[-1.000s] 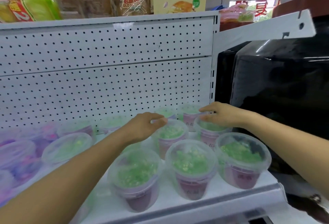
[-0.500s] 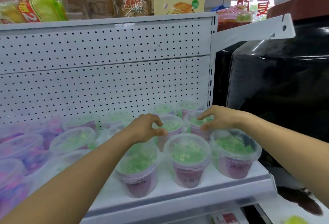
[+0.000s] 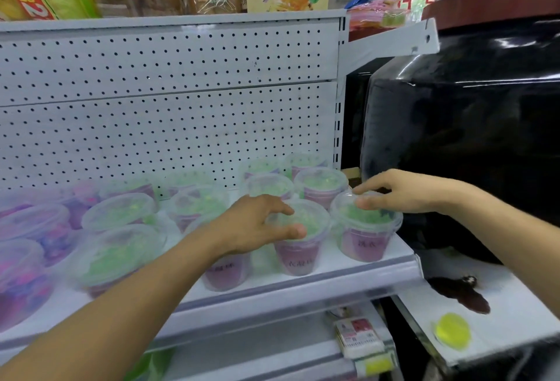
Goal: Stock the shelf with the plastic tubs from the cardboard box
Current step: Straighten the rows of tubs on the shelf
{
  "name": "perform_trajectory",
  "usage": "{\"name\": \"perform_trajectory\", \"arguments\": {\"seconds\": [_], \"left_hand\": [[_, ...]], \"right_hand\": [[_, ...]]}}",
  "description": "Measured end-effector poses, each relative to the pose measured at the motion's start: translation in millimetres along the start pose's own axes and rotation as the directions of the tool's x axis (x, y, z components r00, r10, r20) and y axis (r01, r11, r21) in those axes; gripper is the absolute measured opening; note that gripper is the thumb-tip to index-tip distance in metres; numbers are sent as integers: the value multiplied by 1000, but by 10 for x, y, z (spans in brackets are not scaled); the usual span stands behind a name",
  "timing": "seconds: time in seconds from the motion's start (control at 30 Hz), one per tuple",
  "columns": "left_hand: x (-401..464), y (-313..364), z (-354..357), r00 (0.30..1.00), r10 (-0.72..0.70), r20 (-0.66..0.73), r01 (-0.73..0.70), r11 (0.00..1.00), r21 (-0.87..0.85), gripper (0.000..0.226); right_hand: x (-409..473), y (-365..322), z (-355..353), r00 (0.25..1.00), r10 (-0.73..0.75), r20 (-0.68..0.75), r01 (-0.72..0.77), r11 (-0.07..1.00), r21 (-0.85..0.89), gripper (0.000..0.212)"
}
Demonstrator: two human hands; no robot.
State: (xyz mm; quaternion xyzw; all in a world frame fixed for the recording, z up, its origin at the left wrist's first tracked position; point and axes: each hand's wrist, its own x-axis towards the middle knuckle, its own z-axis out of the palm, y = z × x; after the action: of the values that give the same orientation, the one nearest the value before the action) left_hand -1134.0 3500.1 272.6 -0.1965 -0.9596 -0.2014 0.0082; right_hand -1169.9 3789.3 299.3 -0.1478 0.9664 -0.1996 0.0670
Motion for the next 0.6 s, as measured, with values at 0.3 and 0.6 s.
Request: {"name": "perform_trajectory", "arguments": {"seconds": [0.3, 0.6], "left_hand": [[-139, 111, 63, 986, -110, -122, 136, 963, 232, 80], [-196, 117, 32, 970, -209, -122, 229, 956, 182, 79]], "right_hand": [[-128, -56, 204, 1000, 9, 3, -9, 999, 48, 67], [-73, -159, 299, 1000, -16, 3, 16, 996, 85, 63]]}}
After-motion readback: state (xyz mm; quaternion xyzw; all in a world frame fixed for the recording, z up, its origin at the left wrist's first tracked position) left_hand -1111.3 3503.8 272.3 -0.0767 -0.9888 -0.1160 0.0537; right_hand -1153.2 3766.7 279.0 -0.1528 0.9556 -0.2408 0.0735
